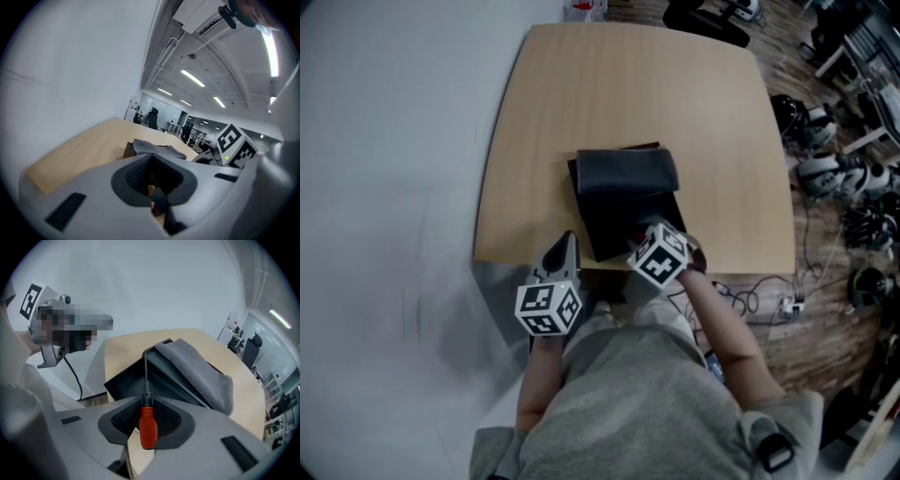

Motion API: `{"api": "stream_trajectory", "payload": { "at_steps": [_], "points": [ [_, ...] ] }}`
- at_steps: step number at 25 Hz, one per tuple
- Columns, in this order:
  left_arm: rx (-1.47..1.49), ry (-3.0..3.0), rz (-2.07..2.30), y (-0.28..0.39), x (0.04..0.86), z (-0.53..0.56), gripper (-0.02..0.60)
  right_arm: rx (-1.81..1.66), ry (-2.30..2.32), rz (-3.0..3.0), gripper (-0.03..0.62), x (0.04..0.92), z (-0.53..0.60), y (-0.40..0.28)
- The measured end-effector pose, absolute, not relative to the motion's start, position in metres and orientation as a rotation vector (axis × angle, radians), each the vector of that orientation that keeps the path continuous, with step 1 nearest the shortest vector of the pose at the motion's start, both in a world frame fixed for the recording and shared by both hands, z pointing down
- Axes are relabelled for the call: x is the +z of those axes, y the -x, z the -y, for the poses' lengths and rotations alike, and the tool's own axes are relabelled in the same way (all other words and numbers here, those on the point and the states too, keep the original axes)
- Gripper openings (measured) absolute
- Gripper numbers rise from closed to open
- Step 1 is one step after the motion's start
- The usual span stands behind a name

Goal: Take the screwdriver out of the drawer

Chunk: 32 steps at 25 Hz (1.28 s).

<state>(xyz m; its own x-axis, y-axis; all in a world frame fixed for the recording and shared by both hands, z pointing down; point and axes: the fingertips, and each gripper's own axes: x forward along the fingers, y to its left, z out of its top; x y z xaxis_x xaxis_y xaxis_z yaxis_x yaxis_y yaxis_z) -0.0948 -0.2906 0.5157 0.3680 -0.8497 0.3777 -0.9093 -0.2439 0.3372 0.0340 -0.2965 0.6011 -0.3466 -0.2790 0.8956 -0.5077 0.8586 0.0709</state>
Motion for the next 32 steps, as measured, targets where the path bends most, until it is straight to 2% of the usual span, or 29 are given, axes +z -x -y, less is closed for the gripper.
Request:
{"api": "stream_trajectory", "payload": {
  "at_steps": [19,32],
  "points": [
    [0.176,-2.297,1.376,0.090,0.490,0.227,-0.002,0.372,-1.299,2.192,0.081,0.520,0.237,-0.023],
    [0.148,-2.366,1.299,0.083,0.486,0.193,-0.002,0.360,-1.564,2.232,0.080,0.495,0.191,-0.031]
  ]
}}
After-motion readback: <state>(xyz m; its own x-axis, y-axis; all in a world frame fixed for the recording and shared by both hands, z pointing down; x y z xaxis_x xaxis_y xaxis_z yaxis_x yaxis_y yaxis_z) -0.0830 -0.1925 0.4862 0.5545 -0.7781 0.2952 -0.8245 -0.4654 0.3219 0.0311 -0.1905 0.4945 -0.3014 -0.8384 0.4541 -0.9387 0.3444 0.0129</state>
